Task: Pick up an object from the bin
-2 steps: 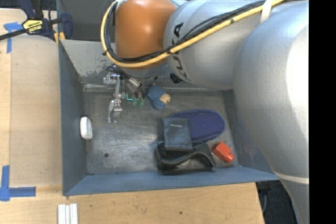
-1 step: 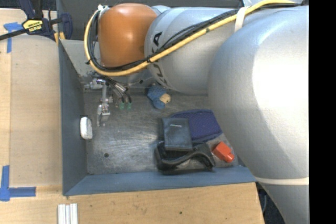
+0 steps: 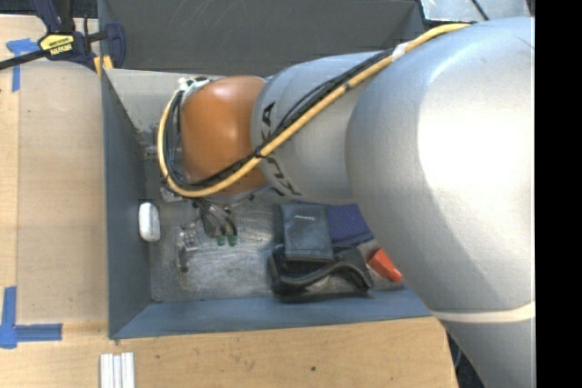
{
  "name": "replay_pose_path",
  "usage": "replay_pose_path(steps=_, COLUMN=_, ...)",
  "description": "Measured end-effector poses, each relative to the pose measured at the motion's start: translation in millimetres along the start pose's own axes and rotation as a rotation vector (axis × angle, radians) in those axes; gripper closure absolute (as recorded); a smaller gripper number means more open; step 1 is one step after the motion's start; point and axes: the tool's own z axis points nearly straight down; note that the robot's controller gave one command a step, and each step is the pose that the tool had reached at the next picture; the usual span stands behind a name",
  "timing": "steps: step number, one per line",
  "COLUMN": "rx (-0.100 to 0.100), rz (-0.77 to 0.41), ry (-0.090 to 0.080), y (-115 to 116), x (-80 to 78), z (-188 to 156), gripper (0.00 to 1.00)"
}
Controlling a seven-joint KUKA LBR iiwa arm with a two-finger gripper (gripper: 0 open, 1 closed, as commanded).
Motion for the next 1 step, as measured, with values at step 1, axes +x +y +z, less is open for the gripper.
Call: replay_pose_path(steps=1, rx=0.003, rz=-0.022, ry=0.0, y=18.2, x=37.4, z=-1.7, gripper=0.0)
